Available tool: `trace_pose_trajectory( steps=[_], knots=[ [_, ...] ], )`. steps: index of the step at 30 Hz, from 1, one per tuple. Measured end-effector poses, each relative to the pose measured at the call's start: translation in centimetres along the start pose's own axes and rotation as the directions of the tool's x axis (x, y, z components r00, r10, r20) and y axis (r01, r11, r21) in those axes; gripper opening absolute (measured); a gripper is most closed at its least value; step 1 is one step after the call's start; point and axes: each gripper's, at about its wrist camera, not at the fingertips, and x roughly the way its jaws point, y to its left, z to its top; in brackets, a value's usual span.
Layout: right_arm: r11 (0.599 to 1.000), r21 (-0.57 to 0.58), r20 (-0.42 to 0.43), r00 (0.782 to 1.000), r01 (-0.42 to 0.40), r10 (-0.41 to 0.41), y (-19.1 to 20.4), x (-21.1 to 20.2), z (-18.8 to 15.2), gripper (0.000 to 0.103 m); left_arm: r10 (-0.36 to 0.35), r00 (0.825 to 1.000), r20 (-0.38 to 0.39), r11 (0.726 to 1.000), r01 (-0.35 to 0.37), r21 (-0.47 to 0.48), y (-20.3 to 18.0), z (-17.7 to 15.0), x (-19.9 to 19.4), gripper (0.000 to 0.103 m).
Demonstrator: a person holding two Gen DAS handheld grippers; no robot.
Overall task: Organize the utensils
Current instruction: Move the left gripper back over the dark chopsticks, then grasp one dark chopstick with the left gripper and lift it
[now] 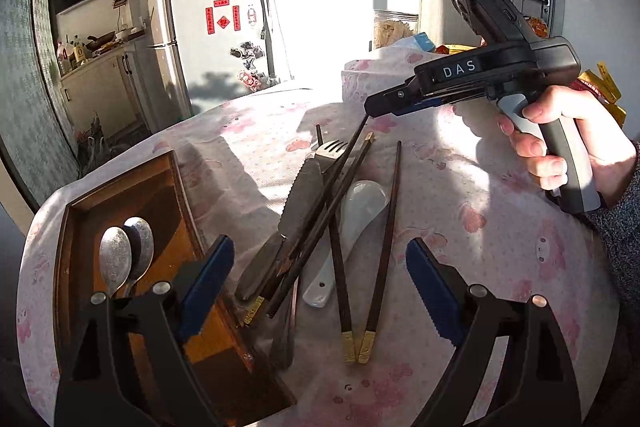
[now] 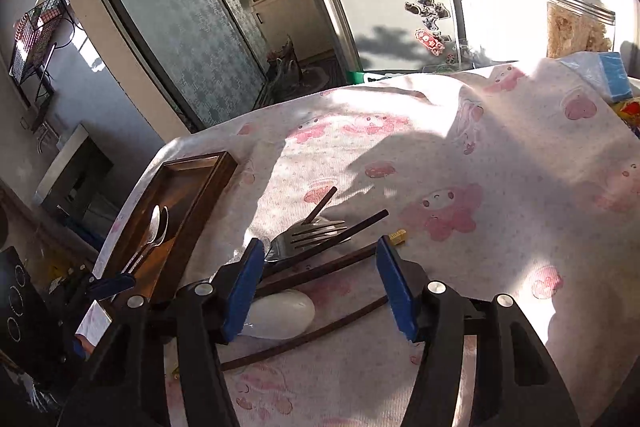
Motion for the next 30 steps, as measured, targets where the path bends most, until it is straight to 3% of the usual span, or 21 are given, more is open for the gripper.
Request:
trace_pose_trajectory(
  steps=[1,2,7,11,13,15,23,30],
  knots=[
    [1.0,0.005,-0.01,1.0,0.01,-0.01,-0.1,0.4,0.1,0.05,-0.003,1.0,-0.019,1.0,0.003,0.0,-0.1,0.0,0.6,0.071],
    [1.0,0.015,-0.023,1.0,0.017,-0.017,-0.3,1.0,0.2,0.05,-0.006,0.999,-0.033,1.0,0.006,0.005,-0.2,0.0,1.1,0.068],
    [0.994,0.111,-0.059,0.998,0.024,-0.018,-2.1,3.5,0.4,0.05,-0.017,0.999,-0.039,1.0,0.017,0.013,-0.2,-0.3,2.2,0.068],
    [0.981,0.187,-0.031,0.998,-0.045,0.052,-3.4,4.6,0.8,0.05,-0.018,0.999,-0.044,1.0,0.017,-0.008,0.7,-0.5,2.6,0.07],
    [0.975,0.211,-0.026,0.997,-0.071,0.078,-3.6,4.8,0.8,0.043,-0.015,0.999,-0.048,1.0,0.015,-0.006,0.9,-0.5,2.8,0.07],
    [0.976,0.207,-0.019,0.998,-0.063,0.068,-3.5,4.6,0.8,0.023,-0.01,0.999,-0.052,1.0,0.01,0.0,1.0,-0.4,3.0,0.071],
    [0.979,0.165,0.095,0.99,-0.122,0.108,-2.3,0.1,1.1,0.016,-0.017,0.999,-0.047,1.0,0.018,0.016,0.3,0.1,3.6,0.071],
    [0.978,0.081,0.196,0.965,-0.193,0.174,0.3,-5.4,1.1,0.011,-0.024,0.999,-0.021,1.0,0.024,0.003,-0.2,0.8,3.6,0.065]
  ],
)
